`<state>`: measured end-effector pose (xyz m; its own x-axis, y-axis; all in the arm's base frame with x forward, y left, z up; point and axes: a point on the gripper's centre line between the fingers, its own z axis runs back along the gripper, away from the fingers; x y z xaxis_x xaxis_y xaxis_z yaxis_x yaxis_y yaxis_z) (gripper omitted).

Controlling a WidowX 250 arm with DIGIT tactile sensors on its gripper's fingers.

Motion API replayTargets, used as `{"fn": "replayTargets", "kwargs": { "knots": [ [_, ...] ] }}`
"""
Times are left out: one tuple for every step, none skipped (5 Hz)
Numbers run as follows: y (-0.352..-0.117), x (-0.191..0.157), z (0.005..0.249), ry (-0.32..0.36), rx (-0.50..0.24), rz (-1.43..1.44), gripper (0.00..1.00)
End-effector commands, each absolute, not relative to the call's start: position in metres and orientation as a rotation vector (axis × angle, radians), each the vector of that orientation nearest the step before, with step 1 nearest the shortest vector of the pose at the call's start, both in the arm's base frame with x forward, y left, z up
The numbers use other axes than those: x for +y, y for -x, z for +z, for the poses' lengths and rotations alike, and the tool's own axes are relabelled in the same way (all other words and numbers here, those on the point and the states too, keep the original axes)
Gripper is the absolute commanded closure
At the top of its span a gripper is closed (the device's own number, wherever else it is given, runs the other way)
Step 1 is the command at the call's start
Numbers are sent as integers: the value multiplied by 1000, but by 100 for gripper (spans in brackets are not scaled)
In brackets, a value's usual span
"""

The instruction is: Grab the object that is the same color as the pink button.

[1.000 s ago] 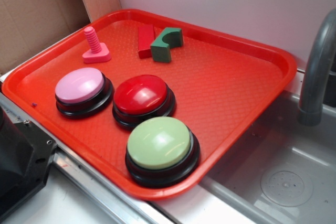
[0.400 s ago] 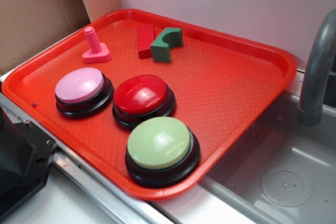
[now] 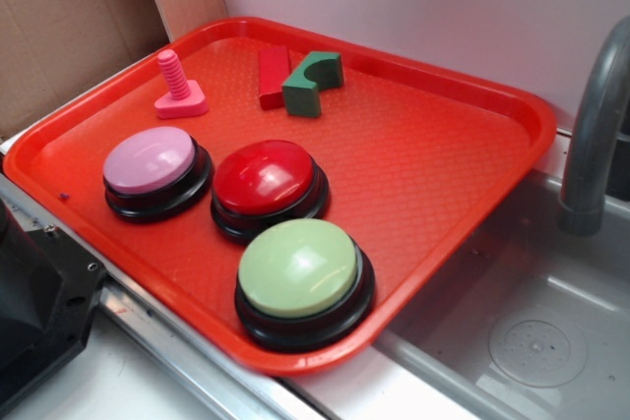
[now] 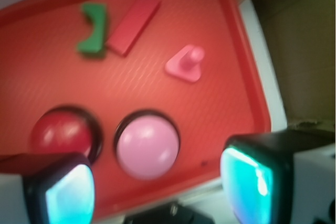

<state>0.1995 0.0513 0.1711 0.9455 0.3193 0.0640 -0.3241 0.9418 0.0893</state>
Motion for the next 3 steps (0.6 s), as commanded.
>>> {"fn": "replayTargets", "kwargs": {
  "knots": [
    [-212,112,148,-140,-95,559,0],
    [-228,121,129,-137,-90,498,0],
    [-241,117,111,-55,-76,424,0]
  ]
}}
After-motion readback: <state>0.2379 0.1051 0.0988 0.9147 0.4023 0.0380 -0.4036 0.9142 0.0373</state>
